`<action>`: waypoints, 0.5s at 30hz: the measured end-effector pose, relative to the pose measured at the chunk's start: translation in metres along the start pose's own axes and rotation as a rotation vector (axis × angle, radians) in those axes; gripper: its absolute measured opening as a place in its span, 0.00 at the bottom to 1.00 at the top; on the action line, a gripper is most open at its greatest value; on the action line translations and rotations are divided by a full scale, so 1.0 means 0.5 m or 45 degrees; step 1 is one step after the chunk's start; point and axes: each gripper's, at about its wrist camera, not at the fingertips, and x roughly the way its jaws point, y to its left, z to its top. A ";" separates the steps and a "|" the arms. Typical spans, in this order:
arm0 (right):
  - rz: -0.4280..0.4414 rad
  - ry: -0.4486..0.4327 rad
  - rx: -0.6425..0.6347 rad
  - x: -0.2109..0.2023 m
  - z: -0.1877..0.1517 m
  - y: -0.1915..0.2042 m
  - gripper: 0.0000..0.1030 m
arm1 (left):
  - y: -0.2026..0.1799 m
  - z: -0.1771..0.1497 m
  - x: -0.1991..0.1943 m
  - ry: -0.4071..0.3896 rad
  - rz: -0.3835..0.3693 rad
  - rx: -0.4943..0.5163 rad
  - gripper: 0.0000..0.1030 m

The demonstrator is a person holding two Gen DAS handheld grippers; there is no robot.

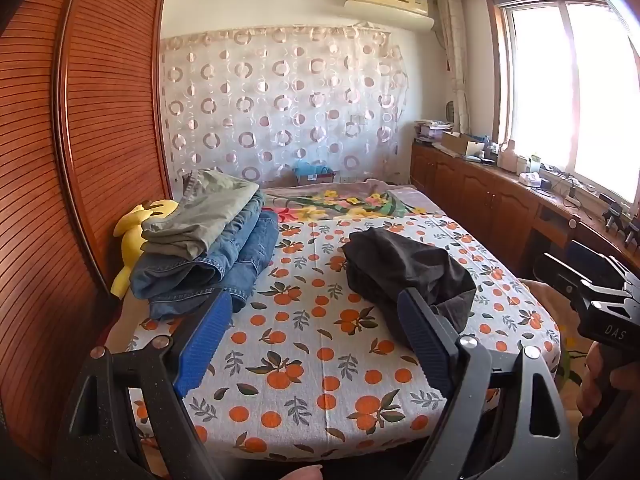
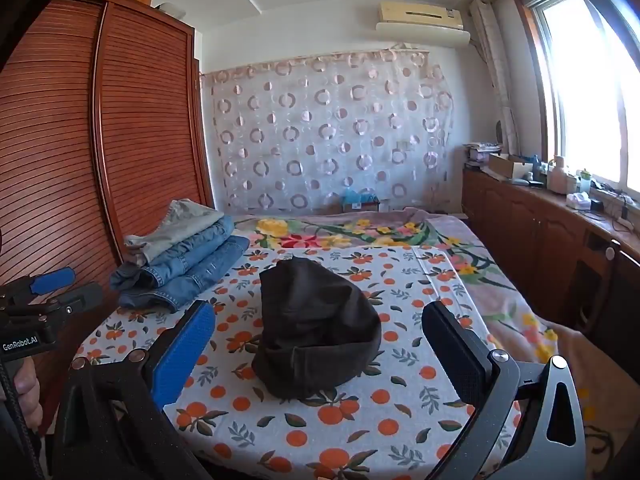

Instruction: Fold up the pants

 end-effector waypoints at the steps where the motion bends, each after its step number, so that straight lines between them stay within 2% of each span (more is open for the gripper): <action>1: 0.000 -0.001 -0.002 0.000 0.000 0.000 1.00 | 0.000 0.000 0.000 0.002 0.001 0.002 0.83; 15: 0.004 0.007 -0.023 0.003 0.002 0.013 1.00 | 0.000 0.000 0.001 0.004 -0.004 -0.003 0.83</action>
